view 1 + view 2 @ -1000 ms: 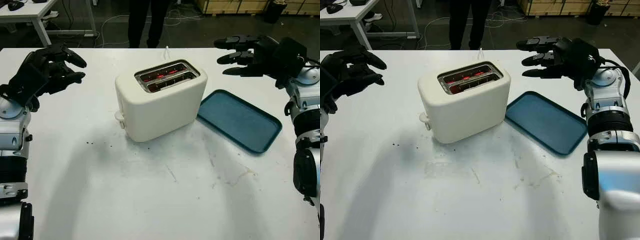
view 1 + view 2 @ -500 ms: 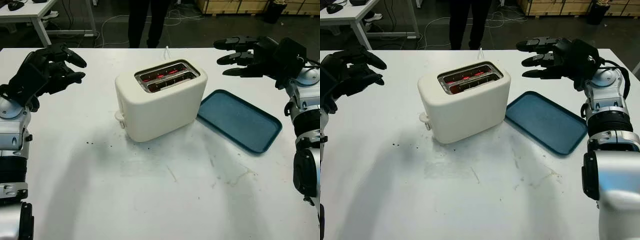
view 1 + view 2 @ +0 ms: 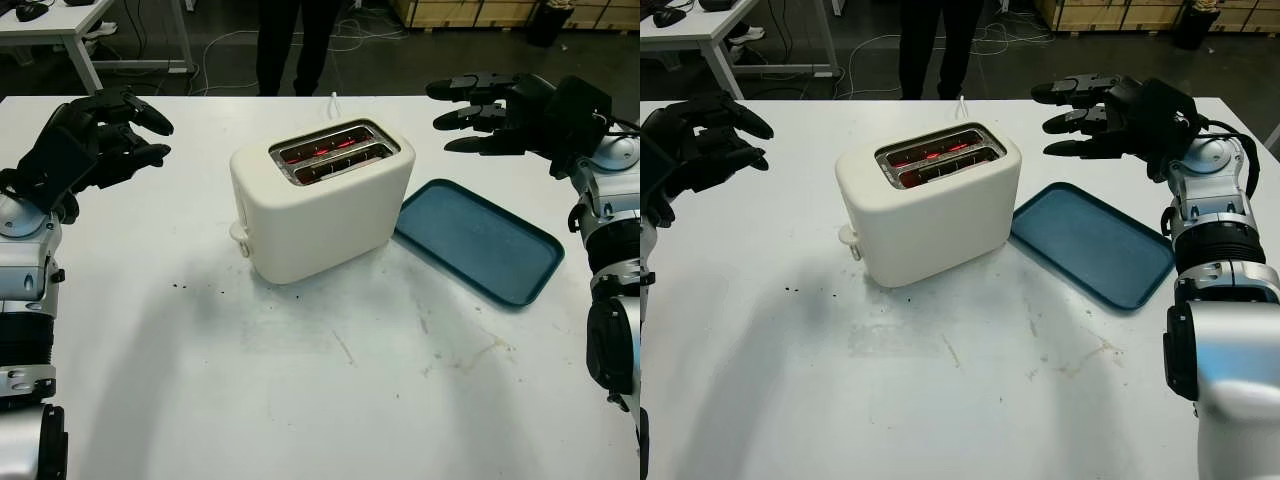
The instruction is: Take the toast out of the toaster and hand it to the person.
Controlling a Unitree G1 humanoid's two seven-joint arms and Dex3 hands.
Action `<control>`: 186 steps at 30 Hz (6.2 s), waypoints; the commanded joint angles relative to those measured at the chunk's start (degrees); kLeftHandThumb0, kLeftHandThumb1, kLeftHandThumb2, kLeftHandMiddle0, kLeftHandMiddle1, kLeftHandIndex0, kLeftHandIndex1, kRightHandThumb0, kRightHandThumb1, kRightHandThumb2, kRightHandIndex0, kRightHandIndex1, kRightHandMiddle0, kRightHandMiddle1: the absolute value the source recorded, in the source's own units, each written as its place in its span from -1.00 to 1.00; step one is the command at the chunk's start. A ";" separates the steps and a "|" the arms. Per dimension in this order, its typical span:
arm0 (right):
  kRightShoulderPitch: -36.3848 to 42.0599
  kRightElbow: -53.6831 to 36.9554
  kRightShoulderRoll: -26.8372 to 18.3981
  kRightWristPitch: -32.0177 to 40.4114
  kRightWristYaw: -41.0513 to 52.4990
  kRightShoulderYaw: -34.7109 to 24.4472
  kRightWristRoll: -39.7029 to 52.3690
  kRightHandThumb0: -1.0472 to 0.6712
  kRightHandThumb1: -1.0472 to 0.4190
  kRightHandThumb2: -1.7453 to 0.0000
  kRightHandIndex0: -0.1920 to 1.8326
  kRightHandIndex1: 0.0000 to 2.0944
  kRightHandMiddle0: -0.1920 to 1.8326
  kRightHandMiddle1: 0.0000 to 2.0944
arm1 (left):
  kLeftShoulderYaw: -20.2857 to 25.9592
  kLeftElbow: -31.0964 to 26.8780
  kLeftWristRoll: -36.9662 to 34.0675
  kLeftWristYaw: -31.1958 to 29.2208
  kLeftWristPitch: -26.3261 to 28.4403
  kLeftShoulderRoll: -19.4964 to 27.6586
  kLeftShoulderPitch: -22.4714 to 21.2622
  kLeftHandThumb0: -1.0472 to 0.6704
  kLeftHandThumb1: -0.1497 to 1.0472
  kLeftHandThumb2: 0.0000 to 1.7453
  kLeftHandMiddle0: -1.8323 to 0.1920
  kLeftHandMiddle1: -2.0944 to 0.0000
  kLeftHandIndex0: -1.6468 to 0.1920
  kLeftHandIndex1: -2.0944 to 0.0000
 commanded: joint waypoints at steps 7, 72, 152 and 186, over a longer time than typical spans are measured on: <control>-0.09 -0.28 -0.25 -0.80 0.10 -0.13 -0.14 -0.74 -0.59 1.00 -0.50 -0.41 -0.27 -1.00 | -0.03 -0.20 0.16 0.23 0.09 -0.14 -0.69 -1.00 0.70 -1.00 0.18 -0.25 0.14 -0.11; 0.56 -0.73 -0.10 -0.05 -0.64 -0.42 0.17 -0.74 -0.58 1.00 -0.47 -0.46 -0.26 -1.00 | -0.14 -0.10 0.47 0.47 -0.25 -0.09 -0.39 -1.00 0.72 -1.00 0.18 -0.26 0.14 -0.12; 0.54 -0.50 -0.03 -0.58 -0.81 -0.22 0.01 -0.75 -0.59 1.00 -0.43 -0.51 -0.26 -1.00 | -0.06 0.13 0.29 0.35 -0.53 -0.19 -0.54 -1.00 0.72 -1.00 0.18 -0.26 0.14 -0.11; 0.43 -0.60 0.35 -0.42 -0.92 -0.80 0.70 -0.74 -0.57 1.00 -0.43 -0.50 -0.25 -0.99 | -0.15 0.01 0.49 0.53 -0.17 -0.17 -0.66 -1.00 0.72 -1.00 0.17 -0.25 0.13 -0.12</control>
